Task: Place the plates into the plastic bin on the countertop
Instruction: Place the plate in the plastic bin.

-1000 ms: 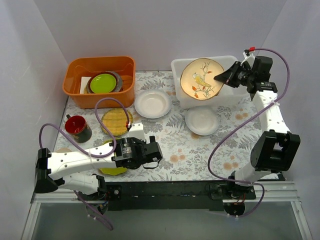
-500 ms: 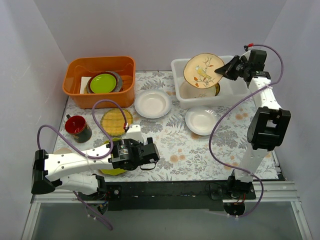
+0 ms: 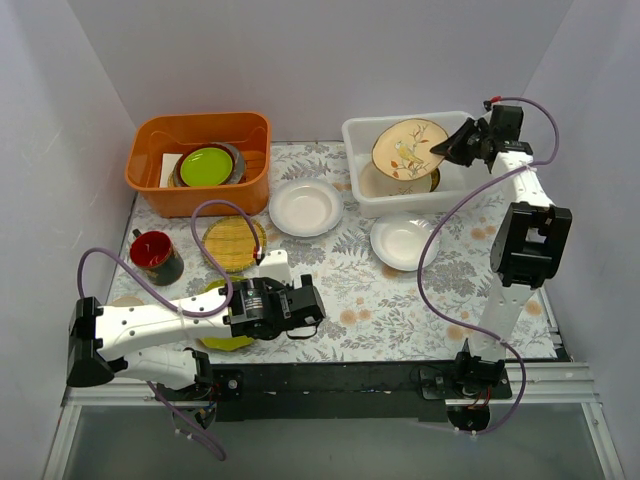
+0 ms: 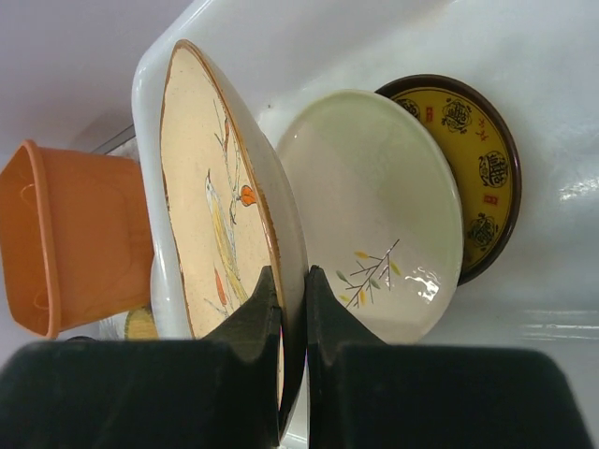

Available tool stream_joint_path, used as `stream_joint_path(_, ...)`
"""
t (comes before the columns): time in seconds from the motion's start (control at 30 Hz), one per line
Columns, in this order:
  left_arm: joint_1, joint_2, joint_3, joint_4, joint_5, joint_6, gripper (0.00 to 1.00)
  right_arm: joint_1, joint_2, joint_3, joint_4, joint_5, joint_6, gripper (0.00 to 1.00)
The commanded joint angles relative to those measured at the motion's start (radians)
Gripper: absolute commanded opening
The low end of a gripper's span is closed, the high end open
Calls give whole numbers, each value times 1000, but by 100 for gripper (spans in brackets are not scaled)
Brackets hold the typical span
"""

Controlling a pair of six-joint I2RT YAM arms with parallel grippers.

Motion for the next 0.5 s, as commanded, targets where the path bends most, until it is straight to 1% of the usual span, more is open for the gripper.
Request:
stream_joint_path(0.0, -4, -52, -3, 56, -3, -93, 98, 20, -8, 50, 84, -16, 11, 1)
stream_joint_path(0.47, -4, -49, -23, 68, 31, -94, 98, 54, 126, 53, 60, 7, -2, 1)
